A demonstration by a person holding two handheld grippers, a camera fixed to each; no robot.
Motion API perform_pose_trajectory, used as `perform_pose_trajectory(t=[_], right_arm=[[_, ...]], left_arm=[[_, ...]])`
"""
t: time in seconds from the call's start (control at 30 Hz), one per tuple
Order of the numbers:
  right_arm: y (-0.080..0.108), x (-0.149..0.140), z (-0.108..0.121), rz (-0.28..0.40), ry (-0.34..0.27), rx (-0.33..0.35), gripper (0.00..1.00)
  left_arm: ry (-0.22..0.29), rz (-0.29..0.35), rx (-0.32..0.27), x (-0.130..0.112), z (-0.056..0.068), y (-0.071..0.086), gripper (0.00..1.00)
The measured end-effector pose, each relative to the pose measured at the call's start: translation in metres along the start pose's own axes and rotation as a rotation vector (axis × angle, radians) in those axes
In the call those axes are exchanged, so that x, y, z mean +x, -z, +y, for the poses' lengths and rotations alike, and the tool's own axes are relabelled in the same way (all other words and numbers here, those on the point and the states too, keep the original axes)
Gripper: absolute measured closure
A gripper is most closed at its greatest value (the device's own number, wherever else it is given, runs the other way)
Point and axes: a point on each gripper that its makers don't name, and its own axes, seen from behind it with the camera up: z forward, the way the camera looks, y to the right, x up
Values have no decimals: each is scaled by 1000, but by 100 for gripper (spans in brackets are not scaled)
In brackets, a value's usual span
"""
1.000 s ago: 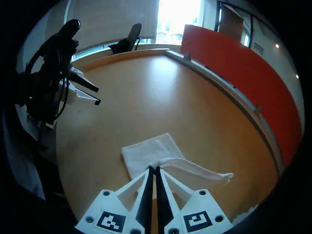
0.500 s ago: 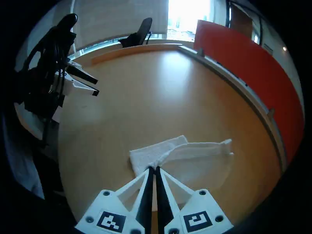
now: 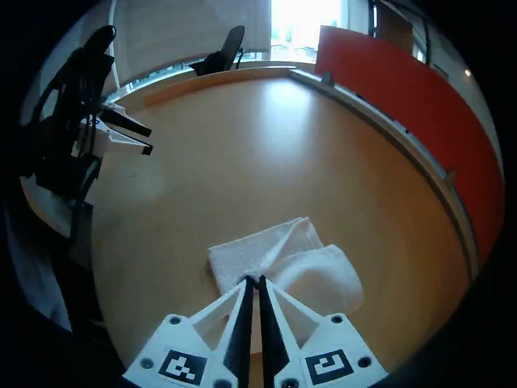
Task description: Fold towel
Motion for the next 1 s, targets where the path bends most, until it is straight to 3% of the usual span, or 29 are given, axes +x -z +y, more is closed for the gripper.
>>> perform_pose_trajectory(t=[0.07, 0.1, 0.27, 0.4, 0.5, 1.0], right_arm=[[1, 1, 0, 4, -3, -1, 87], [1, 2, 0, 5, -4, -2, 79], [6, 4, 4, 18, -5, -32, 28], [10, 0, 5, 20, -17, -45, 14], [12, -7, 4, 13, -36, -47, 9], [16, -61, -2, -56, -98, -80, 10]], left_arm=[[-1, 1, -1, 1, 1, 0, 4], [-2, 1, -2, 1, 1, 0, 4], [-5, 3, -4, 2, 3, 0, 4], [-7, 5, -5, 3, 4, 0, 4], [-9, 7, -6, 4, 4, 1, 4], [-13, 6, -12, 2, 7, 2, 4]])
